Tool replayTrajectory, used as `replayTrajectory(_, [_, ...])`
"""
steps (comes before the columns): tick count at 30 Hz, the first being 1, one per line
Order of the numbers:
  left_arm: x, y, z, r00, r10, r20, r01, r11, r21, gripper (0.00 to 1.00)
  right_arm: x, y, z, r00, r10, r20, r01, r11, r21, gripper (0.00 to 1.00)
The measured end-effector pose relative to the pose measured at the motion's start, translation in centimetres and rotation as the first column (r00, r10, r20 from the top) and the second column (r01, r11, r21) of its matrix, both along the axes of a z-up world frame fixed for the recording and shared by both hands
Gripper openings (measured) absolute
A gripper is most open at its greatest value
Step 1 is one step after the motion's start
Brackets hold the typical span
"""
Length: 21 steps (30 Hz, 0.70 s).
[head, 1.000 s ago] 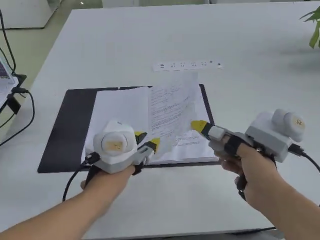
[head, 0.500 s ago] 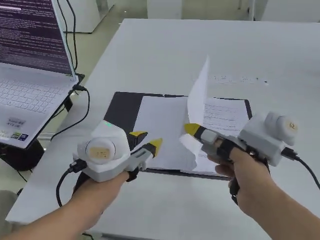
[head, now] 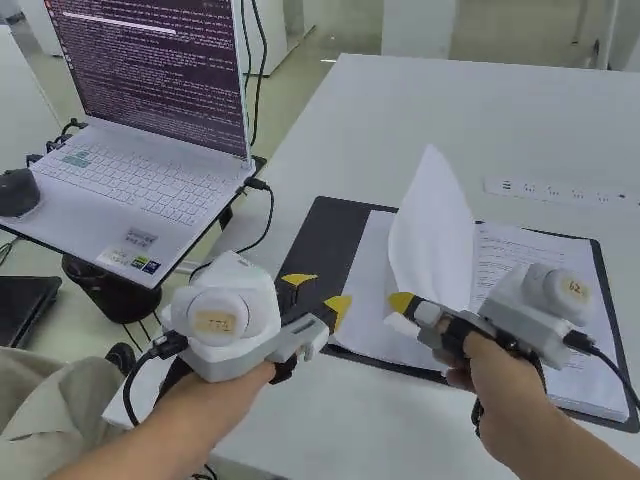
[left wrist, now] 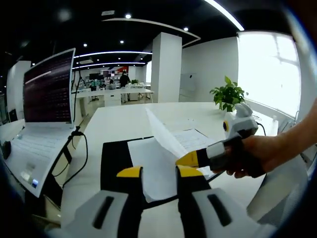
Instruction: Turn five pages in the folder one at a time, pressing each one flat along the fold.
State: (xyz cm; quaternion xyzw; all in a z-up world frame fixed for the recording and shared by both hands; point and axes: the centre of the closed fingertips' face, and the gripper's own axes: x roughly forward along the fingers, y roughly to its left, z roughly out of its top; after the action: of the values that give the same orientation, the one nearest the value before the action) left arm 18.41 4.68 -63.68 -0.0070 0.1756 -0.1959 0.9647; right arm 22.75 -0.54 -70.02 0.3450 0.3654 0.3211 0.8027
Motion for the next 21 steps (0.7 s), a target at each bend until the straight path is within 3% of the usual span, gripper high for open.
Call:
replayTrajectory(4, [-0.7, 0.8, -0.8, 1.000, 0.001, -0.020, -0.001, 1.000, 0.011, 0.24, 0.4, 1.2, -2.0, 0.999, 0.024, -0.023, -0.025, 0.999, -0.040, 0.00])
replayTrajectory(10, [-1.7, 1.7, -3.0, 0.998, 0.007, -0.067, -0.006, 1.000, 0.026, 0.23, 0.2, 3.1, -4.6, 0.996, 0.072, -0.057, -0.077, 0.993, -0.089, 0.00])
replayTrajectory(11, [-1.8, 1.7, -3.3, 0.997, 0.009, -0.072, -0.007, 1.000, 0.028, 0.24, 0.1, 3.3, -5.5, 0.995, 0.082, -0.062, -0.089, 0.989, -0.121, 0.00])
replayTrajectory(14, [-1.9, 1.7, -4.2, 0.995, 0.008, -0.097, -0.005, 0.999, 0.033, 0.24, -0.3, 4.2, -6.8, 0.986, 0.102, -0.131, -0.116, 0.988, -0.104, 0.00])
replayTrajectory(17, [-1.9, 1.5, -4.9, 0.993, 0.003, -0.114, 0.001, 0.999, 0.042, 0.24, 0.0, 4.5, -7.4, 0.988, 0.101, -0.120, -0.114, 0.987, -0.111, 0.00])
replayTrajectory(18, [-1.9, 1.4, -5.1, 0.993, 0.003, -0.115, 0.002, 0.999, 0.045, 0.24, -0.1, 4.4, -8.0, 0.984, 0.106, -0.140, -0.124, 0.984, -0.127, 0.00])
replayTrajectory(21, [-1.7, 1.3, -5.7, 0.992, 0.000, -0.130, 0.007, 0.998, 0.055, 0.24, 0.1, 4.4, -8.5, 0.982, 0.124, -0.141, -0.141, 0.983, -0.118, 0.00])
